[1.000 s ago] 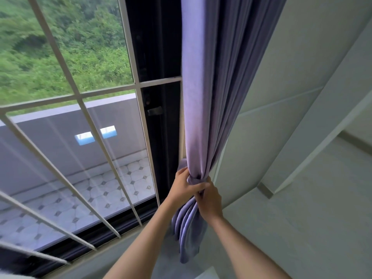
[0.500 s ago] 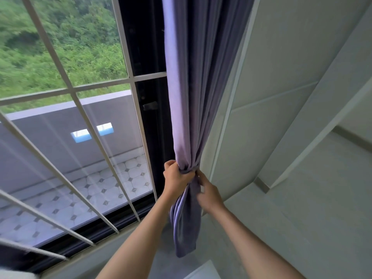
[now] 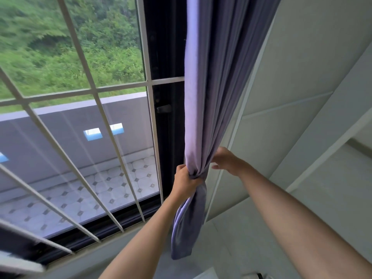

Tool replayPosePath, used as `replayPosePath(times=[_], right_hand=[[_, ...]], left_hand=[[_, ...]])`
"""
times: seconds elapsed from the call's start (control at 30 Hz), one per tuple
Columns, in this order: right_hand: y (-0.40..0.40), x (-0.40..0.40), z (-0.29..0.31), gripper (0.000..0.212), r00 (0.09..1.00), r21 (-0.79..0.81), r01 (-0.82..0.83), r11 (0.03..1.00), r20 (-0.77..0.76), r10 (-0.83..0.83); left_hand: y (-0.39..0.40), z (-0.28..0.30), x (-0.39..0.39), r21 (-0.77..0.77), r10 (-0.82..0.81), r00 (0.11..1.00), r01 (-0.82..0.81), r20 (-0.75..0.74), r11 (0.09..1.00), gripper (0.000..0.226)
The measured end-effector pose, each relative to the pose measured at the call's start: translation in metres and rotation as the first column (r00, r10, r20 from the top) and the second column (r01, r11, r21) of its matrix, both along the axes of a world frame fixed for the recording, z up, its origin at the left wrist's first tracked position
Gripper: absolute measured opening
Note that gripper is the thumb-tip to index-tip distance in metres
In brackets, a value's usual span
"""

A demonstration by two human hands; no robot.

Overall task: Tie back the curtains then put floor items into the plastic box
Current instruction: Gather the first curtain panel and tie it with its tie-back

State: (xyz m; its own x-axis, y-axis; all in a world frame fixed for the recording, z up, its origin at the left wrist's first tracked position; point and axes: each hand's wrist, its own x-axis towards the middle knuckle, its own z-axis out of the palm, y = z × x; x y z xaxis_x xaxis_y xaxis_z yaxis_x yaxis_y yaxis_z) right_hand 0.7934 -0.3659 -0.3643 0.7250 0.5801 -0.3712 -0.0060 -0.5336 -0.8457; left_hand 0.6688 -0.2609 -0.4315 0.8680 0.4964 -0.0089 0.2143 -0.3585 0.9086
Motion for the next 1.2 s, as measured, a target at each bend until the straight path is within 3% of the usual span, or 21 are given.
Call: replayPosePath(times=[0.1, 0.27, 0.4, 0.47, 0.57, 0.67, 0.77, 0.87, 0.93, 1.0, 1.1, 1.2], right_hand=[[0.008, -0.005, -0.004, 0.031, 0.996, -0.128, -0.084, 0.988, 0.020, 0.088], [0.019, -0.007, 0.003, 0.026, 0.986, -0.295, -0.137, 0.946, 0.047, 0.157], [0.011, -0.002, 0.004, 0.012, 0.993, -0.074, -0.049, 0.996, -0.114, 0.041], [0.007, -0.005, -0.006, 0.014, 0.979, 0.042, 0.061, 0.997, -0.195, -0.051], [0.000, -0.013, -0.028, 0.031, 0.914, 0.201, 0.261, 0.944, -0.367, -0.174], [-0.014, -0.016, -0.045, 0.037, 0.850, 0.329, 0.408, 0.852, -0.478, -0.223], [-0.032, -0.016, -0.050, 0.043, 0.815, 0.420, 0.480, 0.770, -0.539, -0.213], [-0.046, -0.018, -0.051, 0.021, 0.771, 0.491, 0.542, 0.682, -0.613, -0.171], [-0.051, -0.020, -0.051, 0.030, 0.734, 0.503, 0.588, 0.634, -0.661, -0.156], [-0.056, -0.023, -0.052, 0.044, 0.719, 0.512, 0.596, 0.619, -0.683, -0.126], [-0.067, -0.031, -0.054, 0.021, 0.722, 0.538, 0.582, 0.610, -0.687, -0.084], [-0.079, -0.044, -0.055, 0.024, 0.748, 0.570, 0.562, 0.599, -0.660, -0.073]], left_hand=[[0.003, -0.001, -0.001, 0.034, -0.033, 0.999, 0.033, -0.006, 0.999, 0.018], [0.006, -0.001, -0.002, 0.078, -0.069, 0.997, 0.066, 0.033, 0.995, 0.018], [0.001, -0.002, -0.002, 0.072, -0.089, 0.994, 0.085, 0.062, 0.994, 0.018], [-0.003, -0.002, -0.003, 0.016, -0.017, 0.994, 0.016, 0.112, 1.000, 0.024], [-0.006, -0.003, -0.003, -0.018, 0.095, 0.985, -0.094, 0.145, 0.995, 0.030], [-0.006, -0.007, -0.003, 0.096, 0.116, 0.986, -0.128, 0.123, 0.987, 0.016], [-0.005, -0.008, -0.005, 0.070, 0.181, 0.975, -0.191, 0.126, 0.979, 0.015], [-0.002, -0.008, -0.005, -0.001, 0.192, 0.979, -0.192, 0.075, 0.981, 0.018], [-0.002, -0.009, -0.004, -0.021, 0.158, 0.986, -0.157, 0.060, 0.987, 0.019], [-0.003, -0.008, -0.004, -0.031, 0.140, 0.989, -0.139, 0.052, 0.990, 0.019], [-0.001, -0.009, -0.006, -0.022, 0.136, 0.990, -0.135, 0.046, 0.991, 0.021], [0.001, -0.008, -0.007, 0.011, 0.120, 0.992, -0.121, 0.026, 0.993, 0.022]])
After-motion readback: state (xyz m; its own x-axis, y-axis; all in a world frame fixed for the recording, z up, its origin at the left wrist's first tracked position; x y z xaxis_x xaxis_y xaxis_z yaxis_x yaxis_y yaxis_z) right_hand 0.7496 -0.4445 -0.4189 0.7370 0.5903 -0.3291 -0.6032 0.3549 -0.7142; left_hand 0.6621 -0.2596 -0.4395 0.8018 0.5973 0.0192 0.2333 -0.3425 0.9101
